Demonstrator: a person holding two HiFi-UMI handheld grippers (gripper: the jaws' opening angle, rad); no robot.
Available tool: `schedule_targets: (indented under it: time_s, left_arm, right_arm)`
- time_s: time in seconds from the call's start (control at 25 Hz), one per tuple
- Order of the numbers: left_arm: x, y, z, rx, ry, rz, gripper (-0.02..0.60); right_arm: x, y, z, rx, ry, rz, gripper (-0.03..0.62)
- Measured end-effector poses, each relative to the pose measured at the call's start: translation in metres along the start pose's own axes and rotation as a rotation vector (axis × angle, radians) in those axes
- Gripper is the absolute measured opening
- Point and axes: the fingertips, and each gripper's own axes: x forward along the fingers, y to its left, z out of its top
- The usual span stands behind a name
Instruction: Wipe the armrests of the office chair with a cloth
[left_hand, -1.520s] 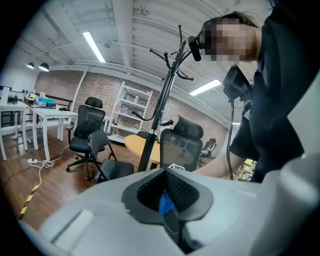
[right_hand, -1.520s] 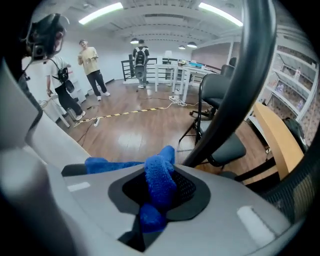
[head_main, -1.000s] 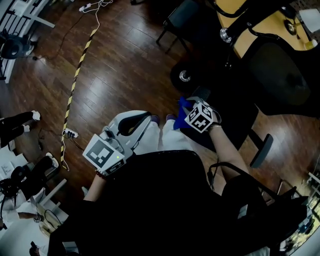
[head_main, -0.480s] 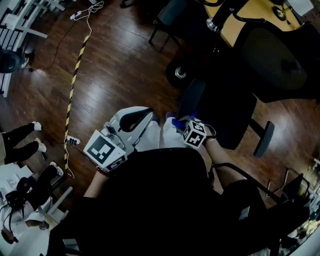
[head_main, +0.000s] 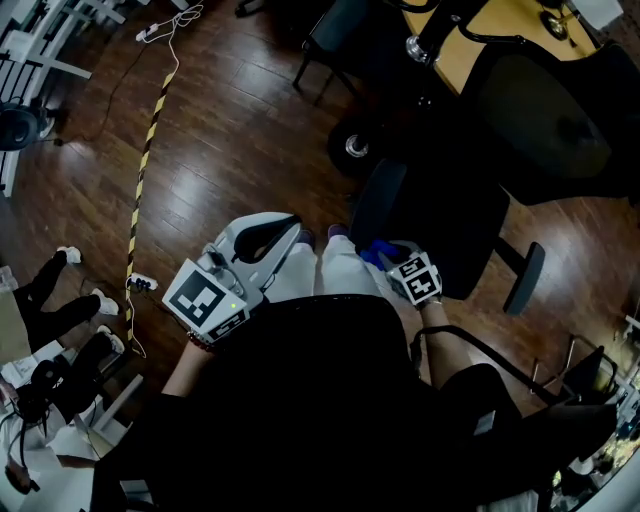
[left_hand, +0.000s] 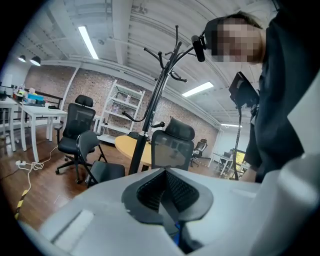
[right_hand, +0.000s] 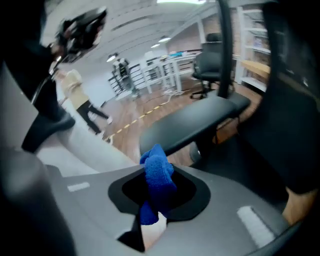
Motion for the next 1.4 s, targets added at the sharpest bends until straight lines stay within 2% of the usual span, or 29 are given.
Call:
schedule_targets:
  time_s: [0.08, 0.16, 0.28, 0.36, 0.48, 0.6, 0.76, 0.88, 1.04, 1.2, 1.32, 1.4]
  left_arm:
    - [-0.004, 0.005, 0.001, -0.009, -0.001, 0.016, 0.006]
    - [-0.005, 0.012, 0.001, -0.025, -0.003, 0.034, 0.006]
    - [-0.005, 0.015, 0.003, -0.039, -0.007, 0.051, 0.006]
    - [-0.003, 0.013, 0.004, -0.029, 0.0, 0.047, 0.006]
    - [-0.004, 0.015, 0.006, -0.012, 0.012, 0.065, 0.006]
    - [-0.013, 0.023, 0.009, -0.021, -0.002, 0.112, 0.006]
    - [-0.026, 0.035, 0.009, -0.051, -0.021, 0.165, 0.006]
    - [-0.031, 0.041, 0.007, -0.079, -0.035, 0.198, 0.006]
    - [-0.032, 0.045, 0.007, -0.104, -0.065, 0.226, 0.006]
    - [-0.035, 0.049, 0.001, -0.125, -0.077, 0.26, 0.006]
    - [-0.041, 0.052, -0.002, -0.138, -0.101, 0.284, 0.006]
    - [-0.049, 0.055, -0.007, -0.154, -0.111, 0.302, 0.006]
  right_arm:
    - [-0.002, -0.023, 0.006, 0.195, -0.104, -0.015, 0.074]
    - [0.003, -0.035, 0.017, 0.299, -0.171, 0.012, 0.074]
    - [0.01, -0.05, 0.026, 0.372, -0.192, 0.04, 0.074]
    - [0.012, -0.065, 0.029, 0.462, -0.229, 0.043, 0.074]
    - [0.012, -0.1, 0.043, 0.552, -0.286, -0.008, 0.074]
    - [0.008, -0.144, 0.067, 0.556, -0.317, -0.073, 0.074]
    - [-0.006, -0.199, 0.11, 0.501, -0.351, -0.133, 0.074]
    - [-0.007, -0.213, 0.143, 0.397, -0.339, -0.108, 0.074]
    - [0.021, -0.203, 0.169, 0.13, -0.127, -0.065, 0.074]
    - [0.049, -0.174, 0.19, -0.055, 0.045, 0.049, 0.074]
    - [0.061, -0.159, 0.188, -0.238, 0.187, 0.059, 0.074]
    - [0.065, -0.148, 0.185, -0.31, 0.221, 0.066, 0.074]
